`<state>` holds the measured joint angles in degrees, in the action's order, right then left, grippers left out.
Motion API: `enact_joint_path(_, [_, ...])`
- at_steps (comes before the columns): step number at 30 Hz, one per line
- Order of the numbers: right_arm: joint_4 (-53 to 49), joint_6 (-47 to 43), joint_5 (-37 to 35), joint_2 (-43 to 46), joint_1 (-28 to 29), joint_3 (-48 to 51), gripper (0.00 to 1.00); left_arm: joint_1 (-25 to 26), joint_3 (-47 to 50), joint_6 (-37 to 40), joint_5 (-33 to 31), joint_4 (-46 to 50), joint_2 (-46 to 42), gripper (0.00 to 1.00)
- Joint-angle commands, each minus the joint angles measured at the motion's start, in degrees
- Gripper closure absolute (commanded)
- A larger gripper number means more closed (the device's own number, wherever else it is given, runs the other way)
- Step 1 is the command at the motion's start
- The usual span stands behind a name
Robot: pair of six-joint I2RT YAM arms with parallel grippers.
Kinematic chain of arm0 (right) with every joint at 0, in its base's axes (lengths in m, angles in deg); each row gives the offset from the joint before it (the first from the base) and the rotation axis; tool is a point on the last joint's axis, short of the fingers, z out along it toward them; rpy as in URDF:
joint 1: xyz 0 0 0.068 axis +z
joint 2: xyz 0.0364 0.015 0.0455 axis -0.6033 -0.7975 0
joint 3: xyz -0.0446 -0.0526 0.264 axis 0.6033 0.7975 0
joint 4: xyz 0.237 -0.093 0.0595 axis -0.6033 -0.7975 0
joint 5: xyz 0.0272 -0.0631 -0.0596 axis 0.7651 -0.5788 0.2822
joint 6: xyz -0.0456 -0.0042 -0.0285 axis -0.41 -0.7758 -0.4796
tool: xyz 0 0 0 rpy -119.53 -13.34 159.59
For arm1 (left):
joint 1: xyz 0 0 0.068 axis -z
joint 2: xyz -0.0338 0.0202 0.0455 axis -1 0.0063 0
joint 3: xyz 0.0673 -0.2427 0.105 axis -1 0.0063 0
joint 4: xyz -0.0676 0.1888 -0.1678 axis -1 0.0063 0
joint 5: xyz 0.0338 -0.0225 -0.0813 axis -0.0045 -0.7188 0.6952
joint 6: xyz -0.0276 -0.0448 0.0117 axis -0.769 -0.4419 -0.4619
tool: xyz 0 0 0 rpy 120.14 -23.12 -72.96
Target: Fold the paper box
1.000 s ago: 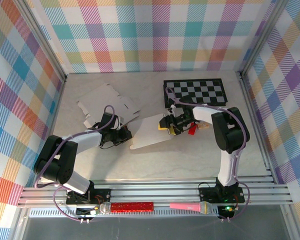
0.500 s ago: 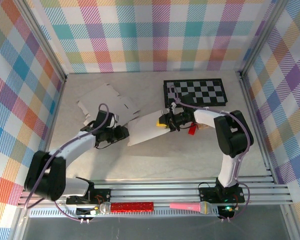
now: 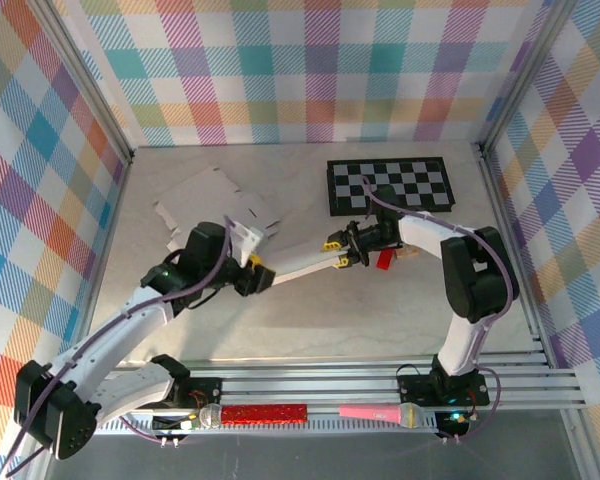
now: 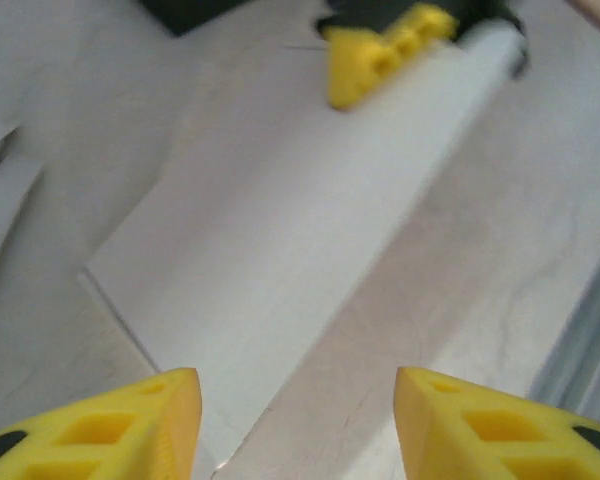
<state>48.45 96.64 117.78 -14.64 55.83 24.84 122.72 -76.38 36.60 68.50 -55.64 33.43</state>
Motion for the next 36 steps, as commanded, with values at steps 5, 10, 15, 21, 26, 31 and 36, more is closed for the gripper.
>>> enact_joint_path(5, [-15.74, 1.13, 4.86, 2.07, -2.36, 0.22, 0.75, 2.33, 3.48, 18.44, -1.23, 0.14, -1.47, 0.32])
enact_joint_path(10, [-20.45, -2.05, 6.33, -0.67, -3.00, -0.11, 0.77, 3.04, 5.63, 20.40, -2.10, -4.49, 2.15, 0.28])
enact_joint_path(15, [-22.85, -3.76, 6.48, -2.37, -3.75, -0.12, 0.77, 3.21, 4.95, 22.26, -4.18, -9.06, 5.60, 0.28])
enact_joint_path(21, [-25.31, -5.82, 6.61, -4.41, -4.22, -0.96, 0.77, 5.60, 4.22, 25.08, -3.96, -10.36, 9.70, 0.28])
enact_joint_path(26, [-26.04, -6.04, 6.76, -5.39, -4.66, -1.38, 0.77, 8.62, 1.41, 27.36, -7.80, -10.73, 14.34, 0.31])
enact_joint_path(31, [-24.72, -4.69, 7.17, -6.12, -4.85, -1.10, 0.76, 9.59, -2.27, 27.58, -10.03, -10.56, 19.43, 0.42])
enact_joint_path(36, [-24.20, -4.68, 6.20, -6.54, -6.36, -1.10, 0.66, 9.58, -4.04, 27.53, -9.05, -9.92, 20.91, 0.57])
